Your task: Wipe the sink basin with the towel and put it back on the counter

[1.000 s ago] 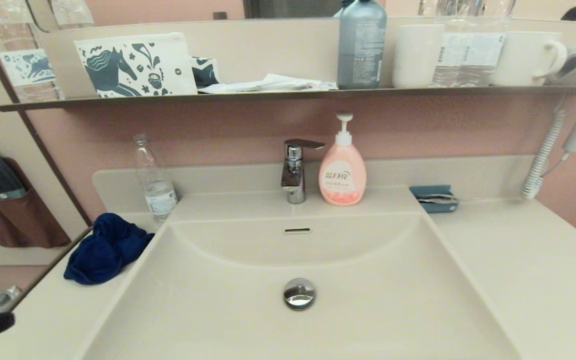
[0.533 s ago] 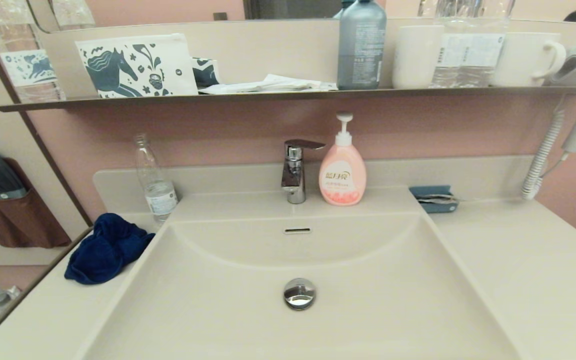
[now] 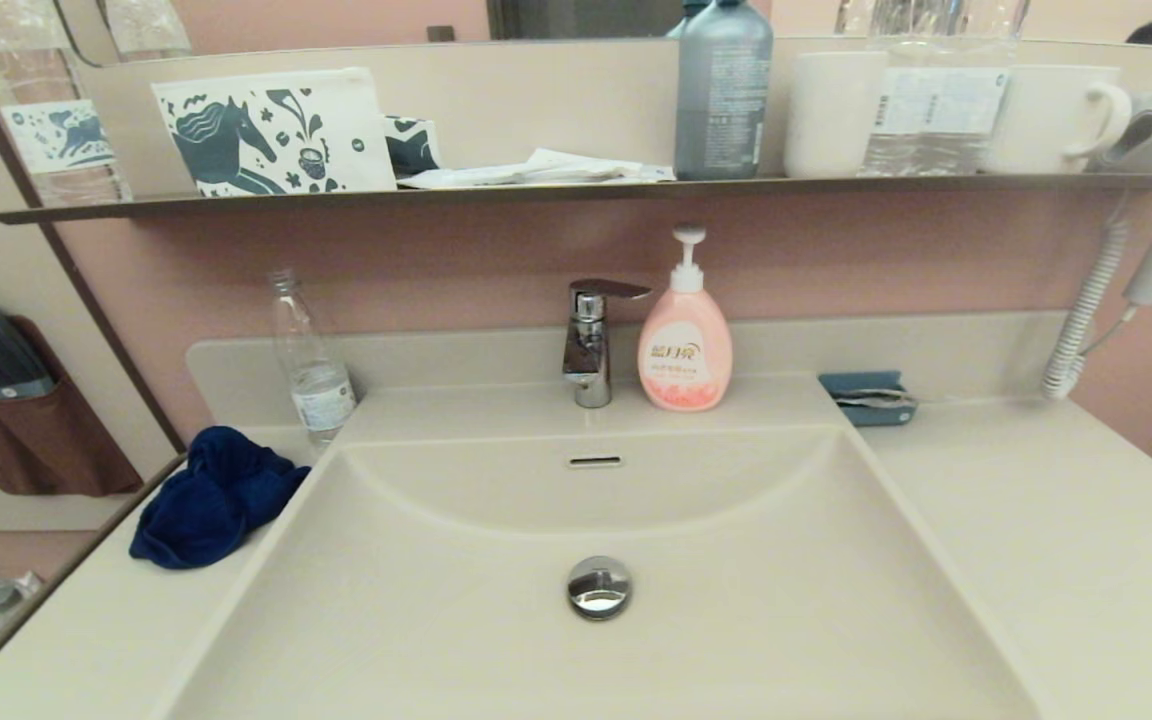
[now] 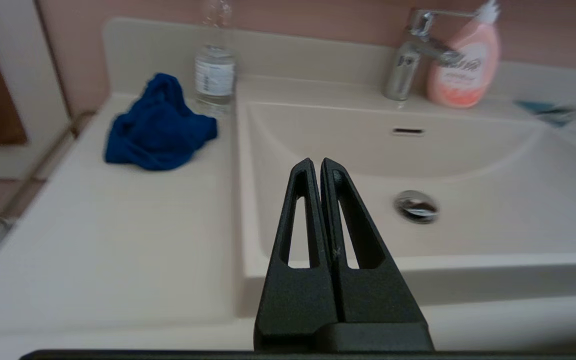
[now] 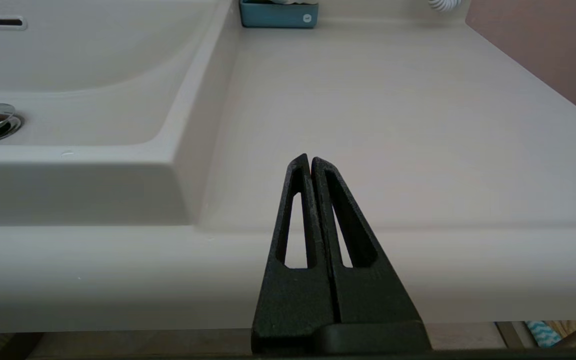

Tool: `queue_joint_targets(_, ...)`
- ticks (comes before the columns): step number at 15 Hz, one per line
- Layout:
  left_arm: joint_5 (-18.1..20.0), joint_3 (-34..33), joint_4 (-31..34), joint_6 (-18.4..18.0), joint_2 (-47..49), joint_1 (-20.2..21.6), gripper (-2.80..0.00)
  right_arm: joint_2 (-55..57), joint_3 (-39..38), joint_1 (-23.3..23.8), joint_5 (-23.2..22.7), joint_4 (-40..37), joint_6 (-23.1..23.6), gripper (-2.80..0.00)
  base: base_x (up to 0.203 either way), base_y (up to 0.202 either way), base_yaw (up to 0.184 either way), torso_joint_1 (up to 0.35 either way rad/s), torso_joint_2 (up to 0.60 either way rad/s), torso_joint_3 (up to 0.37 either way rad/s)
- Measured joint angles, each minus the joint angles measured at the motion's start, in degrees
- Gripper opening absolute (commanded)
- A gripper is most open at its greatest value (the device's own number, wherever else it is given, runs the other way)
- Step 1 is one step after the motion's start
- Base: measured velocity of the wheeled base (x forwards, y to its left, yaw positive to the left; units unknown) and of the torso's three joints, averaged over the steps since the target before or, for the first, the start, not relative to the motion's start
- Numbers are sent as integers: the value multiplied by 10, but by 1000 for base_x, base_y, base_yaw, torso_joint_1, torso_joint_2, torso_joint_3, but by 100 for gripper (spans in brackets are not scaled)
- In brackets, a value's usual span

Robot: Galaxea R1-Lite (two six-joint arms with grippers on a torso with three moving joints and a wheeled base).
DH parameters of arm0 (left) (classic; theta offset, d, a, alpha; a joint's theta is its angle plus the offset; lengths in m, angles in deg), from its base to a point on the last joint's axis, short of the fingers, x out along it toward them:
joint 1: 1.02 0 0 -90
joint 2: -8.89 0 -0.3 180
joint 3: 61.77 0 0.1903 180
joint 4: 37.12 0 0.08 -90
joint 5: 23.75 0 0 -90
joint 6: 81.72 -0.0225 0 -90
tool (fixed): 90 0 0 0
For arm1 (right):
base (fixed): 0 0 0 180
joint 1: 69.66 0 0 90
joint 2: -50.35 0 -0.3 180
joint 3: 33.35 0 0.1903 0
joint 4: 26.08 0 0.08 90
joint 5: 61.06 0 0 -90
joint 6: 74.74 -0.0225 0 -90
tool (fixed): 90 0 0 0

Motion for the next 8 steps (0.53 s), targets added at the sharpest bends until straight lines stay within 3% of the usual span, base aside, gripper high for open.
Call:
queue_joint_targets(4,-16,-83,-75,-66,-20,0,-280,0,0,0,0,0,0,-280,0,0,0,0,0,0)
queue_joint_targets(8,-32,-191,-169,-88,-22,0,-280,0,0,0,0,0,0,-280,0,0,0,0,0,0)
